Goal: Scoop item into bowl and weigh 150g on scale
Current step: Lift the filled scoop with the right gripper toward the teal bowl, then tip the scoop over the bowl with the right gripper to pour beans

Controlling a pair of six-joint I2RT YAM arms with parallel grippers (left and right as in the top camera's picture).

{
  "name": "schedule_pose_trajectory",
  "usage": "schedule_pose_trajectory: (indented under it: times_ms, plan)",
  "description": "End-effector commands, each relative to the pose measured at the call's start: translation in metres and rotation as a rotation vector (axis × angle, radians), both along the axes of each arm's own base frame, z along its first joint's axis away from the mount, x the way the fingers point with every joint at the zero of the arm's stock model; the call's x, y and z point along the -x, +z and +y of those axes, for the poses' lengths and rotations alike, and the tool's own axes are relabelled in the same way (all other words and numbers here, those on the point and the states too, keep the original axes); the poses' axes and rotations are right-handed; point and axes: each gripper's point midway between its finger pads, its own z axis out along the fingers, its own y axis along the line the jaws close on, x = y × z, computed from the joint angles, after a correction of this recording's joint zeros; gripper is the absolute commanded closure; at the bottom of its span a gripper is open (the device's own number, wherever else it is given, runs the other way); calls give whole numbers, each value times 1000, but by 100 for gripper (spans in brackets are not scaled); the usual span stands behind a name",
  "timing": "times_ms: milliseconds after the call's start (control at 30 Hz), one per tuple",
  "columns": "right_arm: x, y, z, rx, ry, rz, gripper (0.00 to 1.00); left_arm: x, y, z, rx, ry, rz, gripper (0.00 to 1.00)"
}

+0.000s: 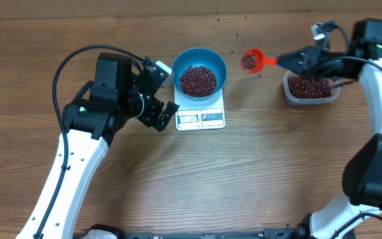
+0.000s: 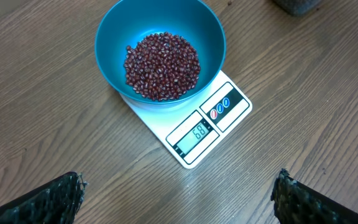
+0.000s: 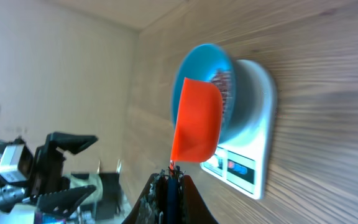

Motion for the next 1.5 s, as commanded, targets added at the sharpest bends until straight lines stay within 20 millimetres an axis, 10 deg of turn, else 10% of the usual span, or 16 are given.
schedule_pose_trajectory:
  times_ms: [0, 433, 933, 1467]
  plan:
    - [-3, 17, 30, -4, 44, -14, 96, -1, -3, 0, 8, 4, 10, 1]
    - [-11, -10, 103, 374, 39, -59, 96, -1, -3, 0, 8, 4, 10, 0]
    - [-8, 19, 134, 842, -72, -254, 96, -1, -3, 0, 8, 4, 10, 0]
    - [-7, 22, 143, 947, -42, -355, 96, -1, -3, 0, 8, 4, 10, 0]
